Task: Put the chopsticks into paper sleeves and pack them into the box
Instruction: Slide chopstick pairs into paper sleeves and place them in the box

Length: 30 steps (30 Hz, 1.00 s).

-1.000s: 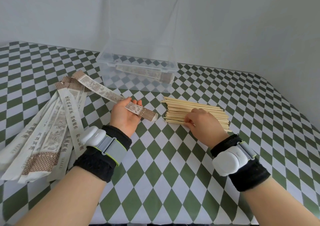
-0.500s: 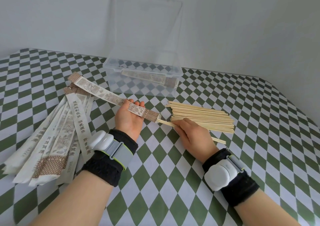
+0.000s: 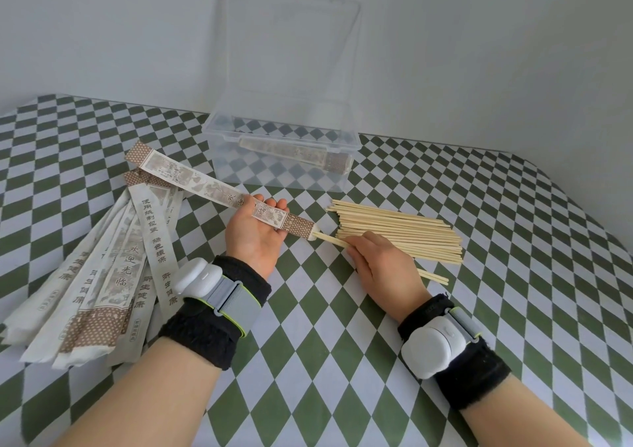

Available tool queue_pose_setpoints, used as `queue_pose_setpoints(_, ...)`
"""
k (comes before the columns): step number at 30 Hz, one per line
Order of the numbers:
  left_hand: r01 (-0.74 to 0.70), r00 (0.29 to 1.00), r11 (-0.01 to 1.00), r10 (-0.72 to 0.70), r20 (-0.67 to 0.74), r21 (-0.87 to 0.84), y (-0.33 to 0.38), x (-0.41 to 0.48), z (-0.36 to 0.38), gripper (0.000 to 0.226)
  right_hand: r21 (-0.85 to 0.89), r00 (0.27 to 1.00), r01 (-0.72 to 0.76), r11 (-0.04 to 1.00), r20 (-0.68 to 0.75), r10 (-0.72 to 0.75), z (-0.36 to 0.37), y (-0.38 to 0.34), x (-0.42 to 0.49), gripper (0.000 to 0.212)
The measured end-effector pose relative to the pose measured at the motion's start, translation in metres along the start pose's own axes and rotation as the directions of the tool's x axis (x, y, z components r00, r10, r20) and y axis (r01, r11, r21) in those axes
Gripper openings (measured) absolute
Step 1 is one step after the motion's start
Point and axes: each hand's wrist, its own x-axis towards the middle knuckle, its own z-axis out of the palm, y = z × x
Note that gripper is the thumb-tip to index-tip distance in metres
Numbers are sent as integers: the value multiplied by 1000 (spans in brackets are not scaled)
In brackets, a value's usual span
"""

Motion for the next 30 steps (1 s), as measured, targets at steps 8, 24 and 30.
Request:
queue_pose_setpoints(8,17,999,999,-18,42,27,-1,-1,1,17,16,998,17,1000,55,-17,3,-2,3,29)
queue_pose_setpoints(24,-59,985,843,-36,166,534,-18,-3,-3,24,161,996,42,986,-81,-30,12,-12,11,42)
queue_pose_setpoints(30,-168,986,882,140,96,440,-9,-5,-2,11,20,964,-128,992,-234,129,10,-7,10,34)
